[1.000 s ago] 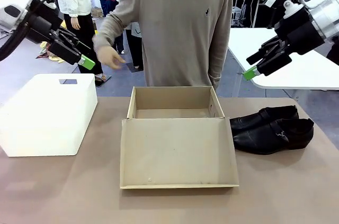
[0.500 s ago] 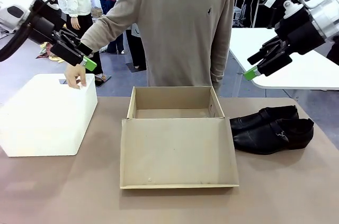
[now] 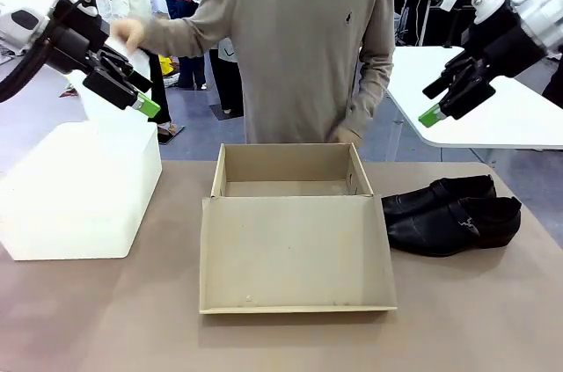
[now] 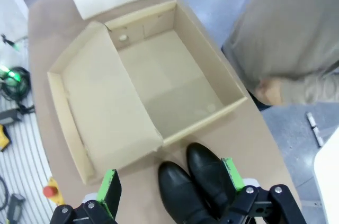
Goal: Pack the shoes into the box.
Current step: Place one shoe of the Shoes into the Shoes Box.
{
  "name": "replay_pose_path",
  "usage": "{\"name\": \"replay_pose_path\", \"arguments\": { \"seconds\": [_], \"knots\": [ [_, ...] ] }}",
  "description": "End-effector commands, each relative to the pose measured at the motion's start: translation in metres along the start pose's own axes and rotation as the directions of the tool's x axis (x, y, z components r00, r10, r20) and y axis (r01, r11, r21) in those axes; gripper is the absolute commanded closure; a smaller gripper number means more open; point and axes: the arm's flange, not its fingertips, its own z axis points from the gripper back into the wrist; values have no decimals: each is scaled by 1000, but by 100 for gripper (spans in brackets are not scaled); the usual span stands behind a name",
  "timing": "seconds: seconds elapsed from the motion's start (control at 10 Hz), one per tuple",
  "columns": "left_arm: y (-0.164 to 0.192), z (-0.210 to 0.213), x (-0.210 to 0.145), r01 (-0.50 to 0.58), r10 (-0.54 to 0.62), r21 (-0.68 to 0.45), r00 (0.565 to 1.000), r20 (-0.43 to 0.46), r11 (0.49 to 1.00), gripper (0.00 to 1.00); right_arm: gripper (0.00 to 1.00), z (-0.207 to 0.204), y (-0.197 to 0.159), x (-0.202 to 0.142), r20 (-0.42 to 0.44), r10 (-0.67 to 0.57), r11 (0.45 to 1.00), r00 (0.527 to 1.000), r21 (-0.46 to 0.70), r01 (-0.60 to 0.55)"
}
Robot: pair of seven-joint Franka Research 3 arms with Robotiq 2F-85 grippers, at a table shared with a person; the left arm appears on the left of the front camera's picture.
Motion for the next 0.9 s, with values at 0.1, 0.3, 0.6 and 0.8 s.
{"name": "replay_pose_path", "arguments": {
  "seconds": [0.1, 0.3, 0.6, 0.8],
  "knots": [
    [1, 2, -1, 11, -11, -8, 1000, 13, 1000, 0, 0, 5, -39, 2, -133, 117, 991, 984, -54, -126],
    [1, 2, -1, 11, -11, -8, 1000, 13, 1000, 0, 0, 3, -62, -2, -228, 161, 978, 960, -95, -186],
    [1, 2, -1, 11, -11, -8, 1000, 13, 1000, 0, 0, -2, -97, -14, -314, 199, 972, 929, -61, -228],
    [1, 2, -1, 11, -11, -8, 1000, 13, 1000, 0, 0, -10, -117, -25, -350, 196, 975, 916, -29, -220]
  ]
}}
